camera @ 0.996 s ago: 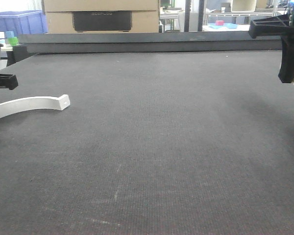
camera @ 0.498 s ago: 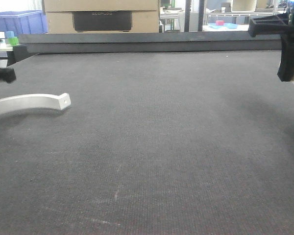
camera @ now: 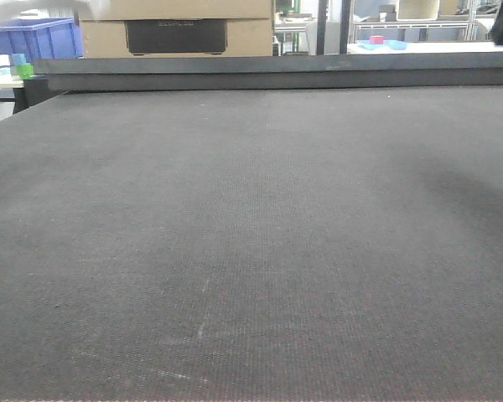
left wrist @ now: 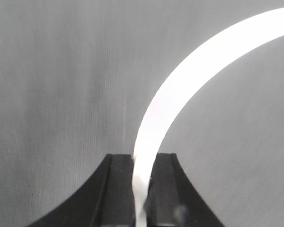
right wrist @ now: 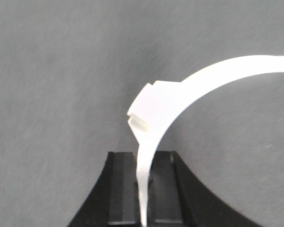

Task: Grab PVC pipe and place in blue bin
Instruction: 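Lift both held pipe pieces up off the table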

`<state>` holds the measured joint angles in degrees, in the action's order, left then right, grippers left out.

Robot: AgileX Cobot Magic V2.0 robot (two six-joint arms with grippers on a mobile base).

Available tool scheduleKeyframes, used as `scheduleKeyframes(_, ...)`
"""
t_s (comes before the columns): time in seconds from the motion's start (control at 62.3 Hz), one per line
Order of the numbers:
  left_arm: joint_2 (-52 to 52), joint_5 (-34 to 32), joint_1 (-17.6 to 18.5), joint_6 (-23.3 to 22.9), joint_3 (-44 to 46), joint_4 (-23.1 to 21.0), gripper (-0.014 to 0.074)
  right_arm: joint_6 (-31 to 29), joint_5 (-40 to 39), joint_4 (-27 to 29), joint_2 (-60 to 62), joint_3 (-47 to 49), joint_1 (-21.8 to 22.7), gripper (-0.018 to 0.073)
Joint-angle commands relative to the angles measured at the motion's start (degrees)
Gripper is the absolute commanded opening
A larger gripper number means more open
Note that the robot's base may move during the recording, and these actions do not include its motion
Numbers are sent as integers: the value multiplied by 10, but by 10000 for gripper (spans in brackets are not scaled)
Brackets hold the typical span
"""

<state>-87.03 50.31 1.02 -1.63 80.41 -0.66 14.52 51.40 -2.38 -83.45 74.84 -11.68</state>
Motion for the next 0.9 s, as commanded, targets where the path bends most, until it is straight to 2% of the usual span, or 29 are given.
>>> scheduleKeyframes(0.0,46,-58,0,-1,-25,-24,-111,-1,-16,-6,11,4,24,-153)
scheduleKeyframes(0.112,98,-123,0,-1,-75,-40,-111,-14,-24,17,22,-8,53,-169)
scheduleKeyframes(0.193,133,-162,0,-1,-120,-40,-111,-116,-26,99,37,-20,79,-169)
scheduleKeyframes(0.257,161,-188,0,-1,-156,-40,-111,-225,-24,197,50,-34,106,-169)
scheduleKeyframes(0.289,172,-200,0,-1,-171,-40,-111,-256,-30,237,56,-42,118,-169)
scheduleKeyframes(0.337,191,-219,0,-1,-197,-40,-111,-274,-44,266,68,-58,133,-169)
scheduleKeyframes(0.402,215,-241,0,-1,-227,-42,-111,-278,-66,257,84,-78,140,-169)
scheduleKeyframes(0.546,256,-269,0,-1,-281,-50,-111,-274,-126,171,131,-136,128,-159)
scheduleKeyframes(0.658,282,-293,0,-1,-311,-59,-111,-243,-173,163,179,-191,126,-159)
scheduleKeyframes(0.883,351,-325,0,-1,-351,-69,-111,-242,-251,130,281,-280,126,-159)
